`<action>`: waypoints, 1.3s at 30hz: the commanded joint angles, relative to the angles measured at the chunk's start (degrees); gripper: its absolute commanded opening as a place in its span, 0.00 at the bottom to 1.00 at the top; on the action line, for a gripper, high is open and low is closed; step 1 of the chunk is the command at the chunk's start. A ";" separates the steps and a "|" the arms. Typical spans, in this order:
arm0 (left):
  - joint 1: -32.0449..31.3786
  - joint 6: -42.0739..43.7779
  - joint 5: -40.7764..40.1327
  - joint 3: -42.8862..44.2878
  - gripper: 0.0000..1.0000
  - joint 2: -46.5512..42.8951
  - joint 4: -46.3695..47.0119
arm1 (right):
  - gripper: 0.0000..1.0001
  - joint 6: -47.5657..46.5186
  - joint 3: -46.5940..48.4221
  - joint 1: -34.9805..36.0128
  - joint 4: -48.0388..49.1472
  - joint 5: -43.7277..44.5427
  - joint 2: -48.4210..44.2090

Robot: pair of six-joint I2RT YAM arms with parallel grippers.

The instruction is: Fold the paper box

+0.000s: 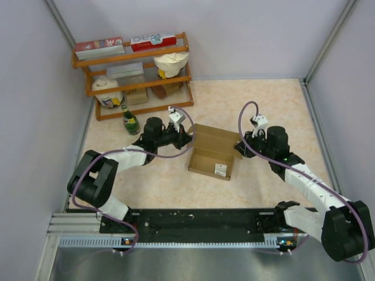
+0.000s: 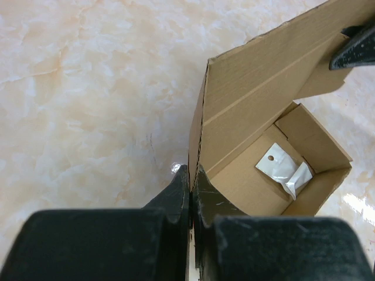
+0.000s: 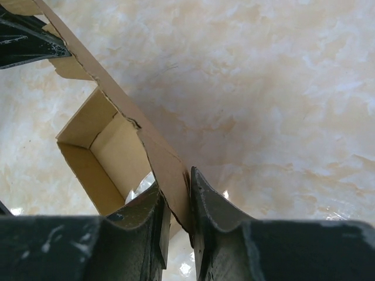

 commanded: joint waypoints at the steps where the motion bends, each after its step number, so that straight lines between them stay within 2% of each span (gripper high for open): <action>1: -1.07 -3.09 -3.88 1.13 0.00 -2.30 0.51 | 0.16 -0.68 2.21 4.41 1.32 6.35 -0.14; 5: -2.03 -4.76 -6.52 0.95 0.00 -3.71 -0.46 | 0.09 -0.33 4.15 7.14 -0.44 10.67 1.79; 9: -3.26 -5.82 -10.03 0.17 0.00 -5.38 -1.61 | 0.06 0.90 4.50 8.46 -0.97 15.50 2.06; 20: -6.25 -8.46 -20.67 -2.65 0.00 -10.57 -3.28 | 0.08 3.19 6.52 11.10 -4.48 24.90 2.24; 30: -7.92 -9.77 -23.31 -3.27 0.00 -11.18 -2.84 | 0.10 4.33 9.25 11.81 -8.09 23.86 2.24; 39: -11.70 -11.36 -29.72 -1.95 0.00 -12.32 -6.00 | 0.05 5.91 9.51 13.56 -7.92 26.05 2.24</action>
